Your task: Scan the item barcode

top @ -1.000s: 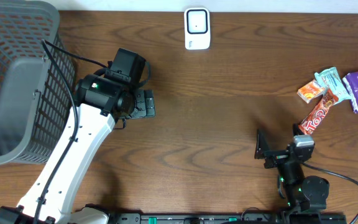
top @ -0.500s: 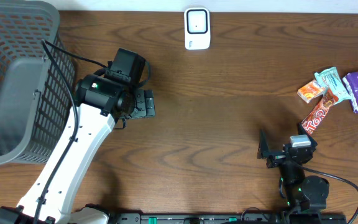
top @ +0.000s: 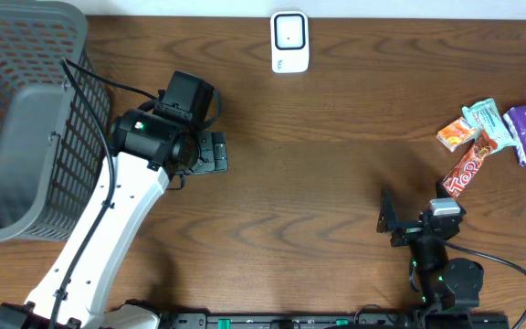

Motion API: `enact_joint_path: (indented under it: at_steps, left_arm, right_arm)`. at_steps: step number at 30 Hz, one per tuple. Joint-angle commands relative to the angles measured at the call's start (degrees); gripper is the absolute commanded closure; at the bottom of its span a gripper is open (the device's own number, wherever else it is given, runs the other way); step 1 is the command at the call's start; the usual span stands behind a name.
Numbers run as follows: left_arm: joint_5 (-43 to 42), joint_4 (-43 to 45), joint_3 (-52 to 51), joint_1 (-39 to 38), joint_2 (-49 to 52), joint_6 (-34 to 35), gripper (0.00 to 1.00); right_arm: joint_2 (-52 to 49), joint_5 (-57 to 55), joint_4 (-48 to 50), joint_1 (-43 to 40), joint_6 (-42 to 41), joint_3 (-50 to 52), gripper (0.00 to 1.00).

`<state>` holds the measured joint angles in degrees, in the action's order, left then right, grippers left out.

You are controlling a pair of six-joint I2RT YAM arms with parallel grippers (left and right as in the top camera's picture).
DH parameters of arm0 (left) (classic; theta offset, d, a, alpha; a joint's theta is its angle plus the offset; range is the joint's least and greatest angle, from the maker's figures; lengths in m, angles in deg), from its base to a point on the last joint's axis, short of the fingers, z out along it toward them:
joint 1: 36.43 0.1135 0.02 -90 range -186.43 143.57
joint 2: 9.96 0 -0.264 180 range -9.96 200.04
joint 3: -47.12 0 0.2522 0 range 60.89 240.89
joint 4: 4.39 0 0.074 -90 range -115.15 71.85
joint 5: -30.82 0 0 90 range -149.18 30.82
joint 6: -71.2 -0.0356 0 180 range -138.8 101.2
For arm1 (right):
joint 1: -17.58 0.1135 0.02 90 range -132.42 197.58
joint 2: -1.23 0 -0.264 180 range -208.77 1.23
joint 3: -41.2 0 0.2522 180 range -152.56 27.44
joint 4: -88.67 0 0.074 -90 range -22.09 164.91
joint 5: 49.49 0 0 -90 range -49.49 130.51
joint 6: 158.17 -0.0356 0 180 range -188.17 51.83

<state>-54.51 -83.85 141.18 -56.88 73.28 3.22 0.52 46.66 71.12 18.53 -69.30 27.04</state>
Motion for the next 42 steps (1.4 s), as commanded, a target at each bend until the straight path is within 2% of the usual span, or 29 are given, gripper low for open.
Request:
enact_joint_path:
  at_steps: [1, 35, 42]
  left_arm:
    - [0.33, -0.22, 0.28, 0.13, 0.02, -0.79, 0.02]
    - [0.35, -0.24, 0.28, 0.13, -0.07, -0.79, 0.02]
    - [-2.56, -1.29, -4.57, 0.13, -5.51, -0.81, 0.02]
  right_arm:
    - [0.44, 0.79, -0.35, 0.26, -1.86, 0.04, 0.01]
    - [0.42, 0.81, -0.09, 0.26, -1.84, 0.04, 0.01]
    - [0.42, 0.81, -0.09, 0.26, -1.84, 0.04, 0.01]
